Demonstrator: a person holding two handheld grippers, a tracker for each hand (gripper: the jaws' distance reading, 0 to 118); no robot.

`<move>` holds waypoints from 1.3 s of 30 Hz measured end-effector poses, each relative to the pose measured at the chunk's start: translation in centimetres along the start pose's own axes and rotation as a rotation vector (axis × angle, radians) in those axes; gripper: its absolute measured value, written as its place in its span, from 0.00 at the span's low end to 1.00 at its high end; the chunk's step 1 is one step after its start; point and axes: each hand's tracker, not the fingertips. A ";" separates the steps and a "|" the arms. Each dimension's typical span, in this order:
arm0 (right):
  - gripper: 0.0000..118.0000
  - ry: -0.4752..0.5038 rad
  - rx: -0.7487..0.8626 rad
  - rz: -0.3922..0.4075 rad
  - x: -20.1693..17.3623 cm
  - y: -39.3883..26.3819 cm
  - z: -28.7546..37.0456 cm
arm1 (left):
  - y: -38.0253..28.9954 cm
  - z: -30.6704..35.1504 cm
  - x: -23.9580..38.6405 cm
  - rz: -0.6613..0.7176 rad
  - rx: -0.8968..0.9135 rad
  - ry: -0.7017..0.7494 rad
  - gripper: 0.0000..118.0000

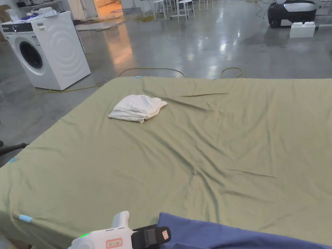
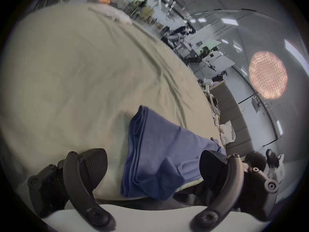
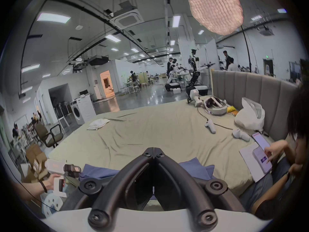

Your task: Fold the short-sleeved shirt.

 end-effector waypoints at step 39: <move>0.00 0.018 -0.018 -0.437 5.4 -2.7 0.4 | 6.7 2.9 16.9 -0.068 0.066 -0.025 0.08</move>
